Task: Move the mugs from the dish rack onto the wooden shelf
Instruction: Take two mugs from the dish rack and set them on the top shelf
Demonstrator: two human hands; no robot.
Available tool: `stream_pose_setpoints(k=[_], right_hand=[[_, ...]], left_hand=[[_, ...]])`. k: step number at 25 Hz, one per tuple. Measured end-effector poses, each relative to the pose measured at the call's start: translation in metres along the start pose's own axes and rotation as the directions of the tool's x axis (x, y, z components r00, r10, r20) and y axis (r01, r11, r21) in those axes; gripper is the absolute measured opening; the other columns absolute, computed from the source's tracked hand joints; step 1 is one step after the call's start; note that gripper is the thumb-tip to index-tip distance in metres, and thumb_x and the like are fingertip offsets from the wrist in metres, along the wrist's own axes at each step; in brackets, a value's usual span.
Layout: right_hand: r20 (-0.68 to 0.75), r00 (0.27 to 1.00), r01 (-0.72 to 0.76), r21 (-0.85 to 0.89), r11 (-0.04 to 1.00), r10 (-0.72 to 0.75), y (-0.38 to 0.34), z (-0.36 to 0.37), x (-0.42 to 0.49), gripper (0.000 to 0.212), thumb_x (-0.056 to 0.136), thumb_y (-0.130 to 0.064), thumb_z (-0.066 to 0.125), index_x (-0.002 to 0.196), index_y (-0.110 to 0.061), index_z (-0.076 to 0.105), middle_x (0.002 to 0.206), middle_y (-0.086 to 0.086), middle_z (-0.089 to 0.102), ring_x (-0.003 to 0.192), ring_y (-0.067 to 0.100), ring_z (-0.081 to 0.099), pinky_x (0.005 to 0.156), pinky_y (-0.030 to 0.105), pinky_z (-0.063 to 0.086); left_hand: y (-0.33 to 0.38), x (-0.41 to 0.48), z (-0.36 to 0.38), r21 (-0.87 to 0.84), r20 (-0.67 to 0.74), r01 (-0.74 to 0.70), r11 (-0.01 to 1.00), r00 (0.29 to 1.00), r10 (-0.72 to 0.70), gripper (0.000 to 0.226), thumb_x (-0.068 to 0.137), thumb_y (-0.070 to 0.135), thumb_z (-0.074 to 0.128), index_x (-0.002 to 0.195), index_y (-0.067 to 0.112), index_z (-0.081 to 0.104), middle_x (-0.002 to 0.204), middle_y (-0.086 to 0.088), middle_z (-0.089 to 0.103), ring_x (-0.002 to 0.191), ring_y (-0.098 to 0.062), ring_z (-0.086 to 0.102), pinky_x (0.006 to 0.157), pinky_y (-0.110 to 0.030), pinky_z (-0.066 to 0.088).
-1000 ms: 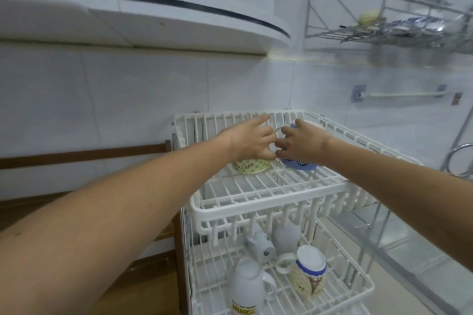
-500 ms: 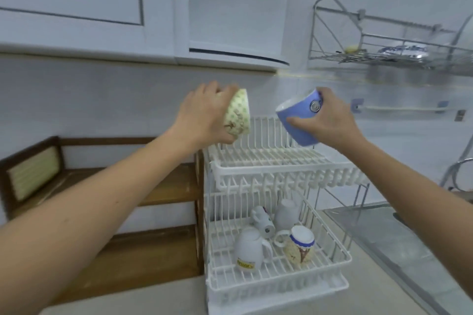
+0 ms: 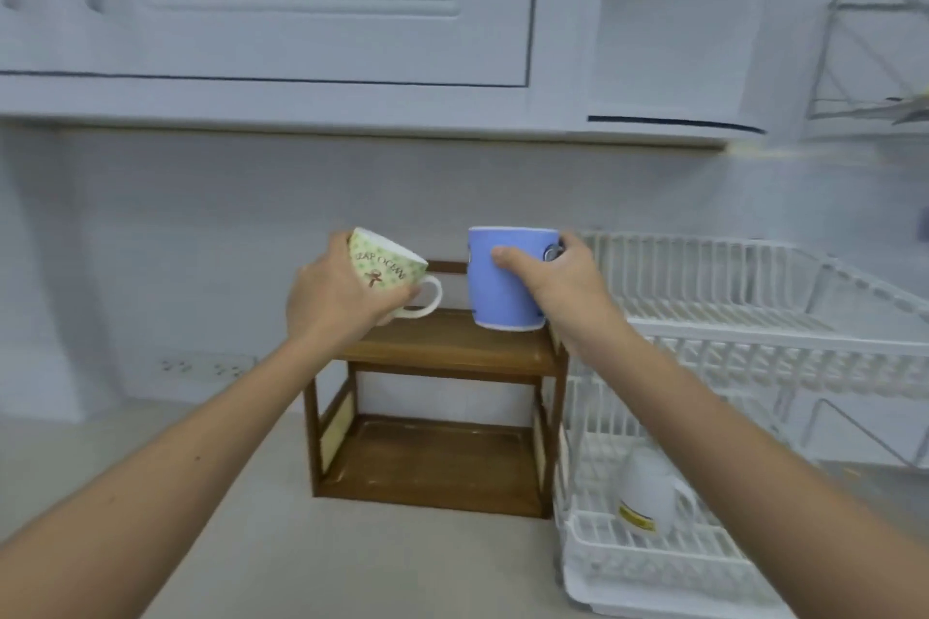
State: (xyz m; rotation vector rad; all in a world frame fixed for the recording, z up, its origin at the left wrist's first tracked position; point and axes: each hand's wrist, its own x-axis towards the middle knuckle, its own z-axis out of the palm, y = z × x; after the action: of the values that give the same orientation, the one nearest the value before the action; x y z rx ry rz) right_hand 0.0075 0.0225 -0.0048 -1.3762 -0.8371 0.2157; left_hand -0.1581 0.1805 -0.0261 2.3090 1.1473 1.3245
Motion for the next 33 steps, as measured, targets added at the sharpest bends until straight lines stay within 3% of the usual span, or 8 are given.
stream_pose_setpoints(k=[5,8,11,14,18,23,31,33], right_hand=[[-0.006,0.998,-0.056,-0.125,0.991,0.056,0.049,0.060,0.037,0.060,0.062,-0.037,0.083,0.109,-0.017,0.052,0.100,0.003,0.065,0.083,0.017,0.065,0.063,0.029,0.052],[-0.053,0.998,-0.046,-0.183,0.982,0.037,0.080,0.086,0.061,0.052,0.059,-0.033,0.085,0.098,-0.020,0.053,0.091,-0.002,0.064,0.078,0.014,0.061,0.054,0.020,0.044],[-0.083,0.996,-0.047,-0.210,0.977,0.031,0.114,0.109,0.088,0.058,0.057,-0.033,0.086,0.099,-0.023,0.048,0.090,-0.005,0.059,0.077,0.013,0.057,0.050,0.013,0.038],[-0.086,0.995,-0.054,-0.173,0.983,0.040,0.135,0.118,0.101,0.065,0.052,-0.030,0.089,0.102,-0.027,0.047,0.092,-0.010,0.057,0.083,0.011,0.056,0.056,0.013,0.041],[-0.090,0.994,-0.076,-0.195,0.978,0.059,0.159,0.129,0.127,0.069,0.052,-0.028,0.091,0.100,-0.032,0.042,0.085,-0.021,0.049,0.079,0.005,0.050,0.058,0.012,0.039],[-0.112,0.990,-0.105,-0.220,0.970,0.082,0.180,0.131,0.130,0.072,0.053,-0.031,0.089,0.109,-0.027,0.044,0.101,-0.007,0.053,0.093,0.013,0.052,0.074,0.026,0.046],[-0.030,0.997,-0.070,-0.265,0.962,0.065,0.187,0.123,0.132,0.077,0.060,-0.032,0.088,0.120,-0.028,0.041,0.106,-0.009,0.049,0.099,0.011,0.048,0.073,0.021,0.043],[-0.012,0.997,-0.072,-0.250,0.966,0.071,0.188,0.122,0.132,0.074,0.061,-0.031,0.087,0.118,-0.031,0.040,0.105,-0.010,0.049,0.099,0.010,0.048,0.072,0.018,0.043]], left_hand=[[-0.049,0.022,0.024,-0.074,0.078,0.228,0.971,0.972,-0.222,0.091,0.049,0.074,0.069,0.115,0.020,0.039,0.103,-0.006,0.065,0.088,-0.026,0.063,0.067,-0.035,0.054],[-0.067,0.041,0.054,-0.072,0.088,0.290,0.954,0.955,-0.283,0.092,0.054,0.063,0.077,0.122,0.015,0.038,0.112,-0.008,0.063,0.100,-0.029,0.062,0.074,-0.036,0.052],[-0.082,0.061,0.089,-0.078,0.085,0.308,0.948,0.950,-0.301,0.097,0.051,0.058,0.081,0.125,0.013,0.039,0.120,-0.010,0.060,0.111,-0.031,0.059,0.083,-0.038,0.053],[-0.087,0.070,0.110,-0.128,0.070,0.319,0.939,0.948,-0.312,0.098,0.052,0.057,0.082,0.127,0.010,0.041,0.120,-0.011,0.063,0.111,-0.030,0.060,0.082,-0.035,0.052],[-0.106,0.092,0.139,-0.165,0.107,0.362,0.918,0.931,-0.348,0.104,0.058,0.053,0.081,0.138,0.011,0.030,0.127,-0.012,0.059,0.116,-0.032,0.057,0.082,-0.033,0.050],[-0.121,0.092,0.160,-0.162,0.144,0.367,0.916,0.927,-0.346,0.094,0.060,0.048,0.082,0.132,0.011,0.033,0.124,-0.014,0.060,0.113,-0.033,0.058,0.082,-0.032,0.049],[-0.131,0.092,0.173,-0.244,0.195,0.361,0.900,0.927,-0.319,0.089,0.063,0.044,0.083,0.131,0.014,0.034,0.127,-0.009,0.055,0.117,-0.029,0.053,0.074,-0.021,0.044],[-0.133,0.093,0.173,-0.233,0.209,0.357,0.904,0.927,-0.312,0.089,0.063,0.045,0.083,0.131,0.014,0.034,0.128,-0.009,0.055,0.118,-0.029,0.053,0.080,-0.025,0.045]])
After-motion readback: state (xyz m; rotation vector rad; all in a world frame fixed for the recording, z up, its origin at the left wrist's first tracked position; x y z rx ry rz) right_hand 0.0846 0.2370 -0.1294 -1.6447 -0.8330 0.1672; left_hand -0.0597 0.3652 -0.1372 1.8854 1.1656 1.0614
